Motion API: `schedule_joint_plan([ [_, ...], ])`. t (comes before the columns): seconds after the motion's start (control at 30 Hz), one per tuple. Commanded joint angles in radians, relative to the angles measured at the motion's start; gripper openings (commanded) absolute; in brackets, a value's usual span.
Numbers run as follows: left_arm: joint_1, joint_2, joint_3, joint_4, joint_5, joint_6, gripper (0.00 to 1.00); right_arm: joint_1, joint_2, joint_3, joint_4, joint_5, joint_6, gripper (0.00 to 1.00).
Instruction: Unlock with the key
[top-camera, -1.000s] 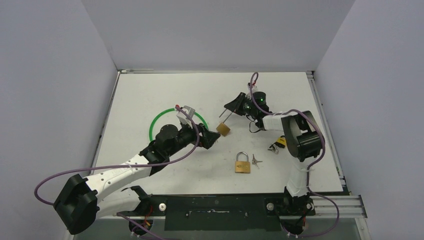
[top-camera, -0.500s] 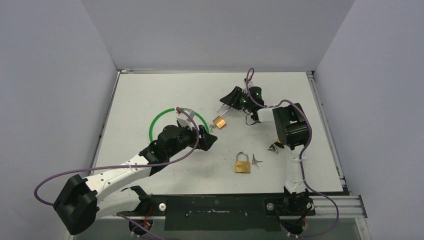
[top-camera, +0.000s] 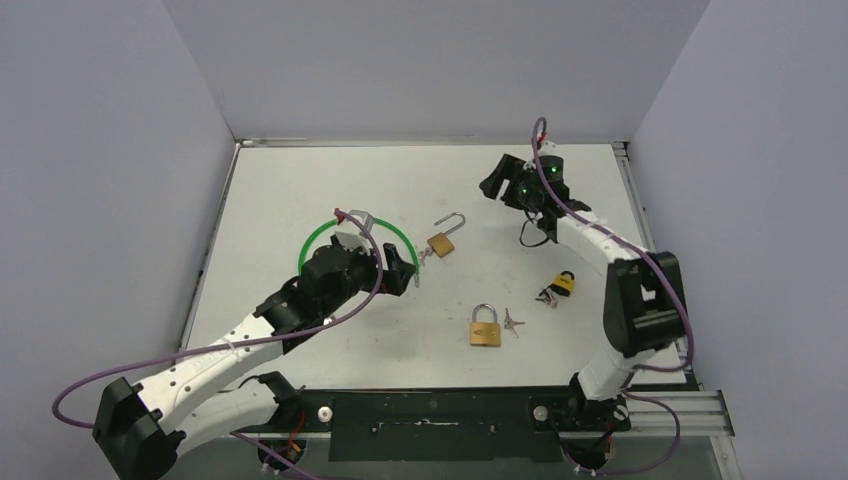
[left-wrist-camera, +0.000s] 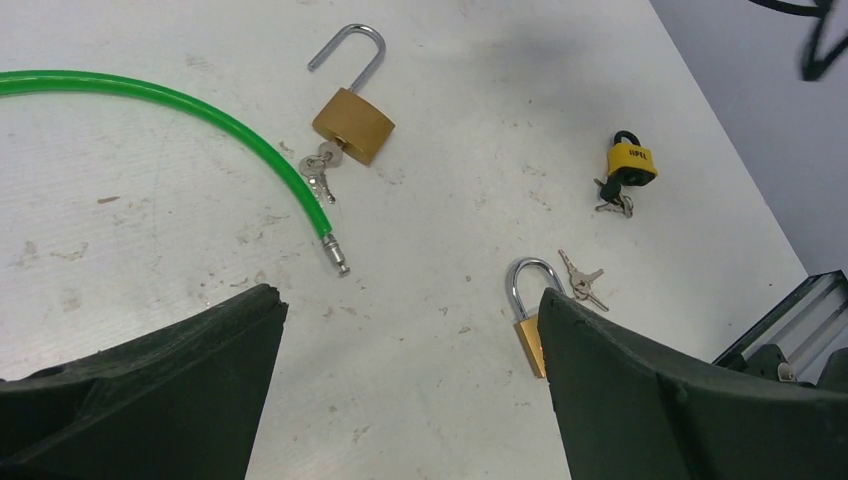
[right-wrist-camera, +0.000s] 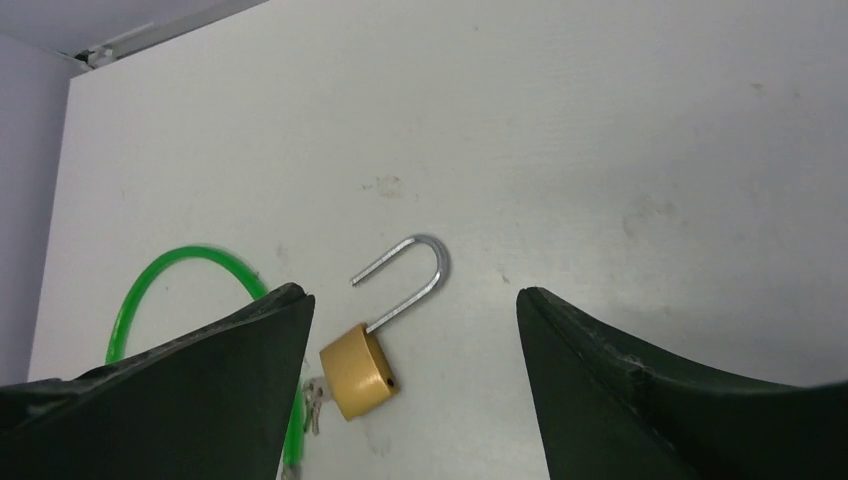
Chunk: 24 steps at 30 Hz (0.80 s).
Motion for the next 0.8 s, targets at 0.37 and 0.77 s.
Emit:
schedule_joint_plan([
  [0.37, 0.000, -0.120, -0.011, -0.024, 0.010, -0.026, 0.91, 0.206, -0.612, -0.465, -0.623, 0.308, -0.011, 0.45],
  [0.77, -0.001, -0.058, -0.052, 0.080, 0.073, -0.059, 0.89, 0.244, -0.590, -0.553, -0.635, 0.251, -0.019, 0.41],
])
